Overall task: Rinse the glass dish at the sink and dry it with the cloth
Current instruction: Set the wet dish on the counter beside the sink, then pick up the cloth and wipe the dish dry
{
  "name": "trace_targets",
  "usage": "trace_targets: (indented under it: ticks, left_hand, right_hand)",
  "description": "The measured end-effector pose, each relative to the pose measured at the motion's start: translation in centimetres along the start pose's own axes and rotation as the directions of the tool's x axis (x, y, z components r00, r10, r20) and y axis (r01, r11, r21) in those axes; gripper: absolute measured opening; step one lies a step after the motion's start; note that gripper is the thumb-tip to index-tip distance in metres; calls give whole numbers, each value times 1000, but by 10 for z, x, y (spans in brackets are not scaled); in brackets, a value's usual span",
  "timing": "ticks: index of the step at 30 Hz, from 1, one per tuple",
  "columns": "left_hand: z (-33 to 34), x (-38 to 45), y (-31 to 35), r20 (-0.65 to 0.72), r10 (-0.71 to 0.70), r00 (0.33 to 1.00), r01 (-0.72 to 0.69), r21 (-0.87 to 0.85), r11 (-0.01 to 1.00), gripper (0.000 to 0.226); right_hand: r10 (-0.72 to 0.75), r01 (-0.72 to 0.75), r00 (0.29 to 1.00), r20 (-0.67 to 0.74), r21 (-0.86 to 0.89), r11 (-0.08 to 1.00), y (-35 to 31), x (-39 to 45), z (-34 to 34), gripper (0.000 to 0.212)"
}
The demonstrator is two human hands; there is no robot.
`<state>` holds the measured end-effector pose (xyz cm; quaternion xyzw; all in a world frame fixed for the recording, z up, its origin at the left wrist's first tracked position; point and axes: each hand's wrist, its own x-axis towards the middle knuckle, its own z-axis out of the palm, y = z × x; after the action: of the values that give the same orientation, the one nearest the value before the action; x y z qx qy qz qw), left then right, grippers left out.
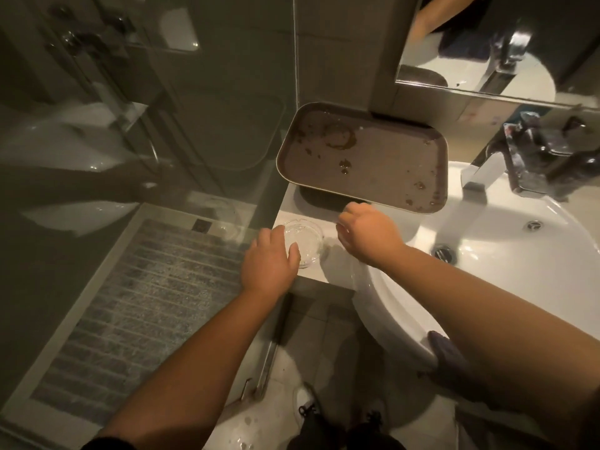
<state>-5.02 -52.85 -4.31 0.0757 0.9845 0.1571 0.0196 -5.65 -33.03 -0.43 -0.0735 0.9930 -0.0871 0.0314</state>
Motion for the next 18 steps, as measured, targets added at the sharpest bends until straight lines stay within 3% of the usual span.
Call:
trace_targets:
  ticks: [2, 4, 8, 14, 18]
  left_hand:
    - [-5, -12, 6, -62, 166, 984, -164, 36, 986, 53]
    - [-11, -22, 18, -27, 261, 965, -259, 61, 964, 59]
    - [-14, -43, 54, 151, 355, 923, -375, 136, 917, 69]
    - [-2, -76, 109, 203, 505, 839, -527, 78, 846, 69]
    - [10, -104, 138, 273, 561, 781, -598, 69, 799, 72]
  right_hand:
    - [-3, 2, 999, -43, -21, 1000, 19, -28, -6, 26]
    - [43, -44, 998, -48, -30, 999, 33, -59, -12, 29]
    - [119, -120, 993, -27, -54, 991, 56, -117, -20, 33]
    - [120, -120, 993, -12, -65, 991, 93, -192, -22, 27]
    - [158, -157, 985, 69, -6, 988, 109, -235, -22, 38]
